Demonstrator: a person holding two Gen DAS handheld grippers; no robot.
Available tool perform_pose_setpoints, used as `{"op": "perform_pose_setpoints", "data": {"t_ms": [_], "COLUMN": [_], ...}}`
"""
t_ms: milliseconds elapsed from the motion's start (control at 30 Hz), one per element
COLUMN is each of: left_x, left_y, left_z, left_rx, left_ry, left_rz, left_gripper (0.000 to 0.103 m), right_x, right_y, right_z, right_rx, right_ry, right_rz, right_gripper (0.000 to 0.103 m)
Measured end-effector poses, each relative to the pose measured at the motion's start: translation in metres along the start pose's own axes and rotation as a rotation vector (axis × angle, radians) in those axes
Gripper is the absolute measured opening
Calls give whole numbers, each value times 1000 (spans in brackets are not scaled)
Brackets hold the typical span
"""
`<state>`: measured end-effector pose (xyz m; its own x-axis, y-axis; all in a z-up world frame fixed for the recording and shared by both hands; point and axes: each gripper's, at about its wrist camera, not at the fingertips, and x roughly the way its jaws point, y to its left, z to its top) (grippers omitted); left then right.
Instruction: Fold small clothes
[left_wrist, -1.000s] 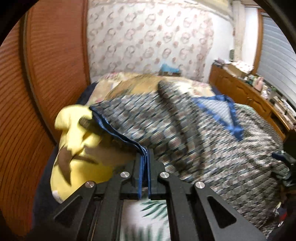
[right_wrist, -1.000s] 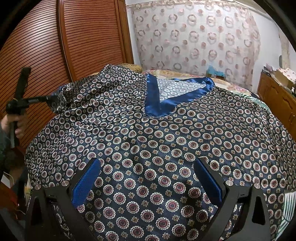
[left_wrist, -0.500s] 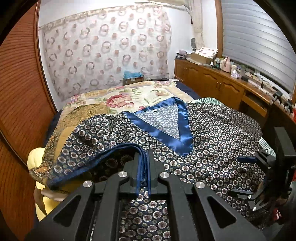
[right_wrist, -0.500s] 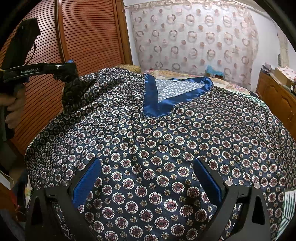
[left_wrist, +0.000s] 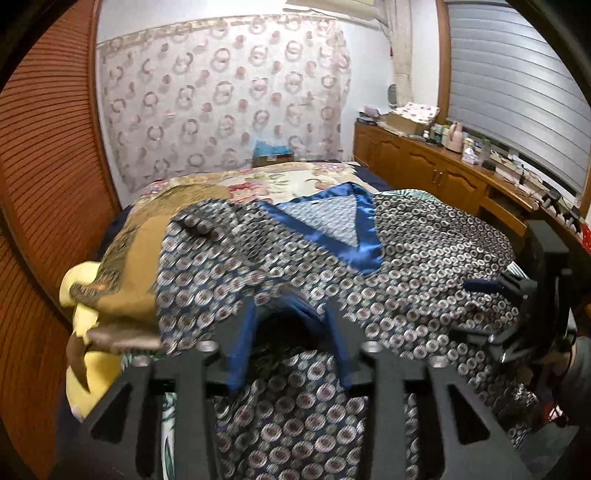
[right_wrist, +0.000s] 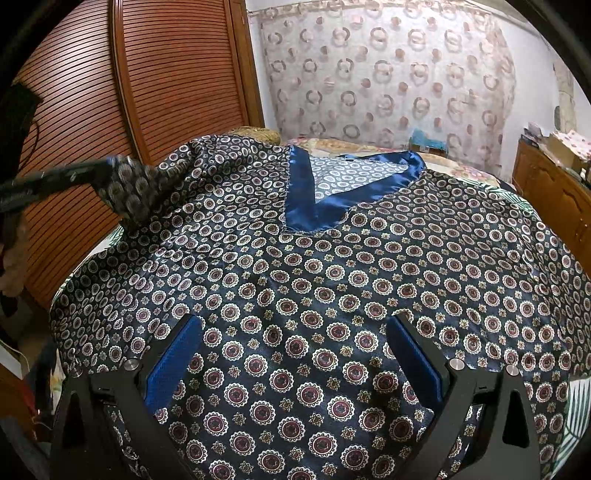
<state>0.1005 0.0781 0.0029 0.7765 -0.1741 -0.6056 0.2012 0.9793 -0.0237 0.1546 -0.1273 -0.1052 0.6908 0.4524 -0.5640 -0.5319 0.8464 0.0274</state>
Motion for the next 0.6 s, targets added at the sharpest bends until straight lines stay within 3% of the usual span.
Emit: {"op": "perform_pose_setpoints", "data": {"t_ms": [133, 200, 300, 433, 600], "left_x": [-3, -6, -3, 9, -2], "left_y": [15, 21, 33, 43, 52], "left_z": [-21, -31, -52, -75, -90], "left_rx": [-38, -61, -105, -146, -200], "left_ry": [22, 13, 32, 94, 73], "left_rz": [26, 36, 40, 44, 83], "left_gripper": [51, 71, 77, 78, 78], "right_x": [1, 1, 1, 1, 1], "right_y": [0, 0, -2, -3, 10], "right_z": [1, 1, 1, 5, 20], "right_rx": [-3, -2, 2, -1, -55], "right_ry": [3, 4, 5, 12, -14], "right_rz": [0, 1, 6, 8, 16], "right_gripper": [100, 100, 100, 100, 100]}}
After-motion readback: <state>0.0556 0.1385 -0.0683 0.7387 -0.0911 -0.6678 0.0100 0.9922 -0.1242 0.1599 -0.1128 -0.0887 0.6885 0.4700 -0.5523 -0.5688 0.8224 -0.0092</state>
